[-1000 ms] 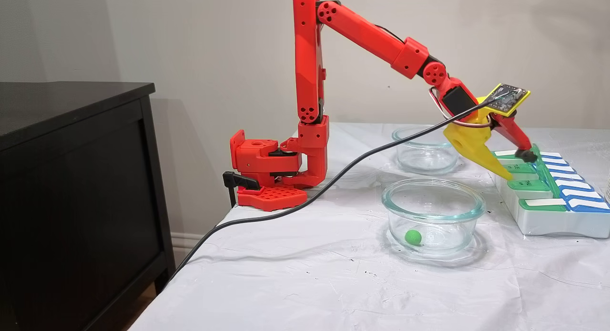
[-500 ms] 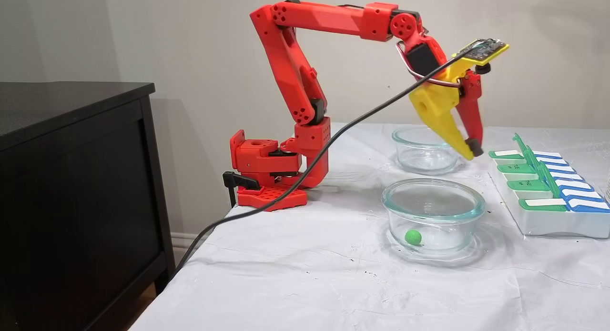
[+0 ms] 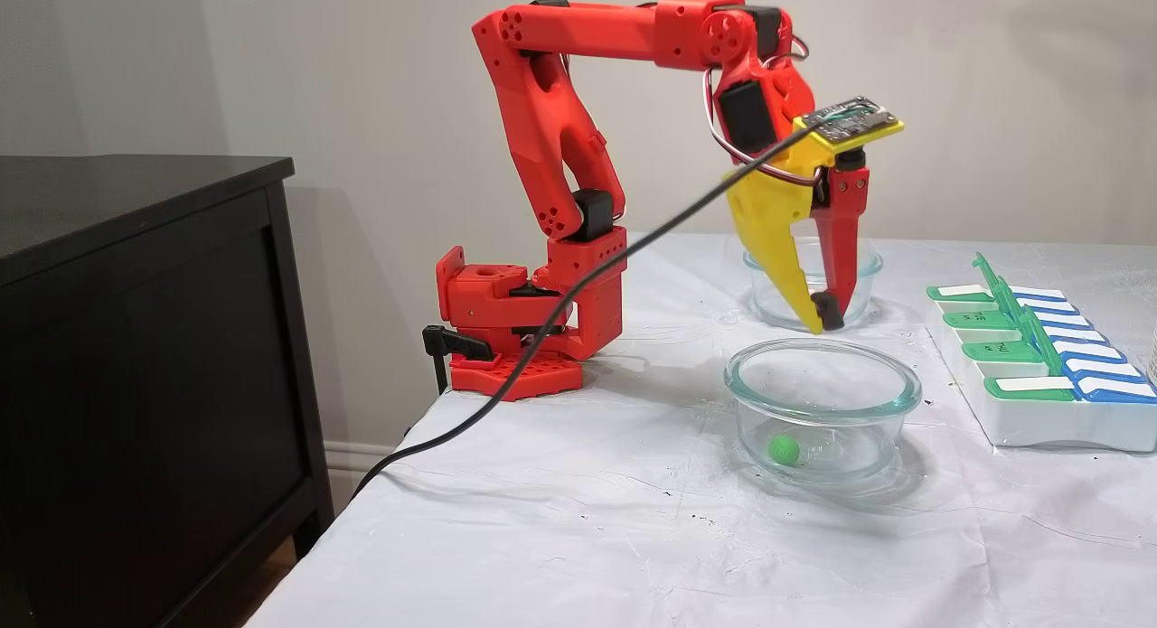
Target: Sort medicines into box.
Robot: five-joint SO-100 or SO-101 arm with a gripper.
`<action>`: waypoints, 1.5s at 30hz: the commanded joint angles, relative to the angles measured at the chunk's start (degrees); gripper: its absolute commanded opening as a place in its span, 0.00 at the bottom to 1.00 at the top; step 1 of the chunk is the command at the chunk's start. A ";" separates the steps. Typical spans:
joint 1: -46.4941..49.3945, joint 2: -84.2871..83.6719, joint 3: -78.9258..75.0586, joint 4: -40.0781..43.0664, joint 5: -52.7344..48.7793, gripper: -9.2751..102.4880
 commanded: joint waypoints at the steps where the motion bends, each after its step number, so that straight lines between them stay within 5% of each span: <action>1: 3.34 5.27 -2.29 0.62 5.71 0.08; 9: 2.64 22.15 12.57 -3.96 24.35 0.08; 17: 0.26 8.09 6.86 -1.85 29.97 0.10; 23: 1.93 1.32 0.53 -3.16 23.29 0.08; 30: 4.13 -5.36 -4.75 -3.87 2.55 0.08; 45: 7.91 -14.33 -8.96 2.37 -23.38 0.31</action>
